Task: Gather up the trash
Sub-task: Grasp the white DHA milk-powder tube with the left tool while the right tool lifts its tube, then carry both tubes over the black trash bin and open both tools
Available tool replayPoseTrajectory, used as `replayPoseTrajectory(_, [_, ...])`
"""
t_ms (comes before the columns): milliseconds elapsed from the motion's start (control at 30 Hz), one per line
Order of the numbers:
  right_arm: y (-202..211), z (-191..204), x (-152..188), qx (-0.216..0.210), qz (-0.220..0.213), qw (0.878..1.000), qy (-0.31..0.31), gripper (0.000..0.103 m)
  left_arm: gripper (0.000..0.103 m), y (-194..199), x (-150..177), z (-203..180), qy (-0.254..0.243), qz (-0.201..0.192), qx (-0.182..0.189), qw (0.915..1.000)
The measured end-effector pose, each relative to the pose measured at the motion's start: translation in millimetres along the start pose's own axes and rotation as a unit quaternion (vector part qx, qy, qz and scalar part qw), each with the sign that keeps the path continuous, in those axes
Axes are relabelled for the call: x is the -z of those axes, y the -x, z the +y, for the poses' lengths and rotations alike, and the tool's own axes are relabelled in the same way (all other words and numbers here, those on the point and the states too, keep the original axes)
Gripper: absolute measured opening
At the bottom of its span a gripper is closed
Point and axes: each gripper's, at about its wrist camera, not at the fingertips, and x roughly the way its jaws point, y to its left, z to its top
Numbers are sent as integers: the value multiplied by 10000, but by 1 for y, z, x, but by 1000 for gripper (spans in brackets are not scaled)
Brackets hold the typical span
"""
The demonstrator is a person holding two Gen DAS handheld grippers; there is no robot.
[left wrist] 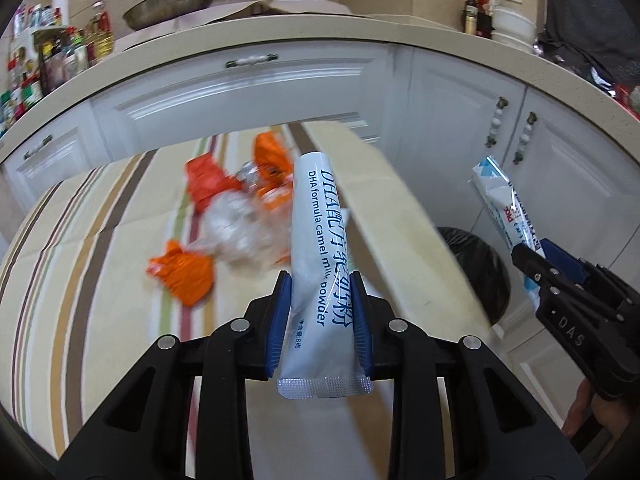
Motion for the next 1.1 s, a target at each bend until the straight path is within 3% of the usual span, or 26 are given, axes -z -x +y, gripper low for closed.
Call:
replayPoseTrajectory(400, [-18,-81,-28,819,-262,9960,-260,35,29,-51,-52,-108,-456,-168,436,9979])
replayPoseTrajectory(533, [-35,-103,-33,972,-279,9943,-347,35,29,-80,-63,-143,-677,-101,340,9971])
replayPoseTrajectory(900, [-100,-155,-27,1142,27,9917,-592,35,29,-178,-65,-211,-926,593,204,9937])
replayPoseTrajectory(933, [-105,-157,-25,1135,67,9917,-595,36,31,-185,-65,-215,-951,611,177,9934])
replayPoseTrajectory(967, [-113,-159,-23,1113,141,9919,-592,37,40,-192,-64,-219,-991,648,165,9928])
replayPoseTrajectory(1033, [-125,-162,-20,1160,219,9910,-630,53,53,-201,-63,-222,-1025,696,99,9922])
replayPoseTrajectory(1100, [-133,-165,-18,1201,249,9900,-699,55,53,-207,-64,-222,-1004,715,96,9923])
